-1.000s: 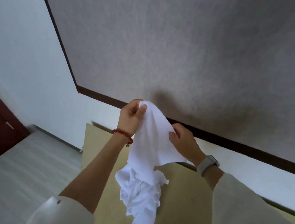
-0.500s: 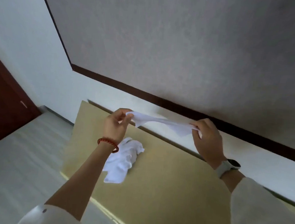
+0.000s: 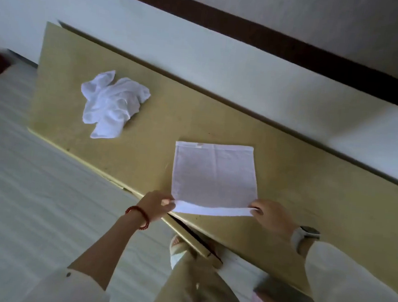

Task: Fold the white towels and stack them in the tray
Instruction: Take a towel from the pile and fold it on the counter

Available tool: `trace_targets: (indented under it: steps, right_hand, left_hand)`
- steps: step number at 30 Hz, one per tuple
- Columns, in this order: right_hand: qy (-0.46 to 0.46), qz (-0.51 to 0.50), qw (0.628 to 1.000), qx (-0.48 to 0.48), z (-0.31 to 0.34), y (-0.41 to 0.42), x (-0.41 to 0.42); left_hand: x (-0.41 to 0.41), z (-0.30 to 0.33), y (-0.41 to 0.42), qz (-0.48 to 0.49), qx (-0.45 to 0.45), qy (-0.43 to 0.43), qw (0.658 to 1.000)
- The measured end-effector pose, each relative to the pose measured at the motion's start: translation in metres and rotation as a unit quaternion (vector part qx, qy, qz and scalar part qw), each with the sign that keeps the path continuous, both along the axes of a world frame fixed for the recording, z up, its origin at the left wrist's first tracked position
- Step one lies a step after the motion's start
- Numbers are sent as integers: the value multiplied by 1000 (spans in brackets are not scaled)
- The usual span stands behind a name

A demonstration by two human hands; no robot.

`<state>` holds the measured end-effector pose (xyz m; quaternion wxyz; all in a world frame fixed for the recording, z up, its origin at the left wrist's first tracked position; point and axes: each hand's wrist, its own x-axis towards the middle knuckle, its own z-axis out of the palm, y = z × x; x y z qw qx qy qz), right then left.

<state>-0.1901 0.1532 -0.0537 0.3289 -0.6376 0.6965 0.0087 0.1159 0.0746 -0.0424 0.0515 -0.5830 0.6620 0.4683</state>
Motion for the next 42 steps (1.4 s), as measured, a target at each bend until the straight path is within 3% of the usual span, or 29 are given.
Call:
trace_targets:
  steps: [5,9,18,23,38,42]
  right_hand:
    - [-113,-226,966,-52,9,-12,-3]
    - [-132,-295,939,-117,19,-47,0]
    - [-122,-353,917,-136,-10,-126,6]
    - [-92,-370,913,-144,-26,-140,1]
    - [-54,-361,918,-153,-42,-151,-5]
    - [21,-356,917,-179,-42,-147,0]
  left_hand:
    - [-14,-1,-19,133,17,97,986]
    - [-24,-4,-48,222,-7,145,964]
    - [-38,-36,-112,303,-83,124,941]
    - [-46,-48,-125,288,-124,101,944]
    - [-53,-51,-139,281,-120,-1,952]
    - [-58,-47,-136,270,-134,-43,952]
